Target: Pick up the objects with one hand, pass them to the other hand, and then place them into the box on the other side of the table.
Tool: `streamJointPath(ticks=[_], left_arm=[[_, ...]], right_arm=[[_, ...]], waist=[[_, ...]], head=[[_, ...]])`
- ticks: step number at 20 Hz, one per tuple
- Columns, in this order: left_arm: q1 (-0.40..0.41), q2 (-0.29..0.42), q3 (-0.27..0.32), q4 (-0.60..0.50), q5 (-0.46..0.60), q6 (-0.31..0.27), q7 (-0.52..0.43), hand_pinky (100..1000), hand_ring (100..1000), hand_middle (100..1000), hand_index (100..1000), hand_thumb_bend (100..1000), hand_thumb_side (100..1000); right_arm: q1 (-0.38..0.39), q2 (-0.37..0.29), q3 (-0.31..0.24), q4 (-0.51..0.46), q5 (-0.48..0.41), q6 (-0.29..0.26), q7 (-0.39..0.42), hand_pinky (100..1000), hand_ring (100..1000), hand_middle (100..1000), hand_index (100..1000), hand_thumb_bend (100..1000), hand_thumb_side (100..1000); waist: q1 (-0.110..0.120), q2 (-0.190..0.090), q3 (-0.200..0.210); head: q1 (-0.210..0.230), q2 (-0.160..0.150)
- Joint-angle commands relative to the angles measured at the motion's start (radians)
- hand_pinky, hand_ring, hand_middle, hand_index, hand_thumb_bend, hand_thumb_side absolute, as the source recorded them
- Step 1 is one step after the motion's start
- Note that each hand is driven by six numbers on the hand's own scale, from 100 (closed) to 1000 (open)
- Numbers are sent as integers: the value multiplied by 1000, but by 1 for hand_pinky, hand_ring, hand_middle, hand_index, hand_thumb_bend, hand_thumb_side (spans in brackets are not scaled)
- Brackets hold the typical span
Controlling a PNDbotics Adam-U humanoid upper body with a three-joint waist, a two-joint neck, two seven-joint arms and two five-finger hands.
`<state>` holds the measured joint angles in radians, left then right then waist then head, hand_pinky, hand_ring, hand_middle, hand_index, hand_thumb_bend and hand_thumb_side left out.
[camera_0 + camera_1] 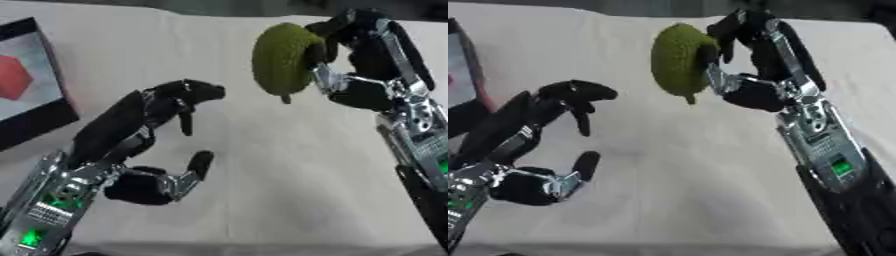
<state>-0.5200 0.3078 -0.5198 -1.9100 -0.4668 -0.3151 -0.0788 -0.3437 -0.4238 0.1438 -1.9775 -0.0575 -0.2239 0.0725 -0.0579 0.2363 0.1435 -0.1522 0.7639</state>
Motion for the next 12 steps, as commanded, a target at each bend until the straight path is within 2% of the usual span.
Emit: streamJointPath(ticks=[1, 12], left_arm=[[-24, -18, -4, -34, 35, 21, 45, 668, 453, 820, 978, 100, 475], [-41, -64, -15, -5, 4, 135, 156, 708, 481, 844, 994, 100, 507]], right_arm=[[-17, 1, 13, -22, -11, -3, 35, 779, 413, 266, 273, 100, 100], [-30, 10, 50, -22, -45, -33, 88, 777, 413, 266, 273, 100, 100]], waist=[[0, -21, -2], [-5, -18, -9]], head=[[-1, 6], [-15, 6]])
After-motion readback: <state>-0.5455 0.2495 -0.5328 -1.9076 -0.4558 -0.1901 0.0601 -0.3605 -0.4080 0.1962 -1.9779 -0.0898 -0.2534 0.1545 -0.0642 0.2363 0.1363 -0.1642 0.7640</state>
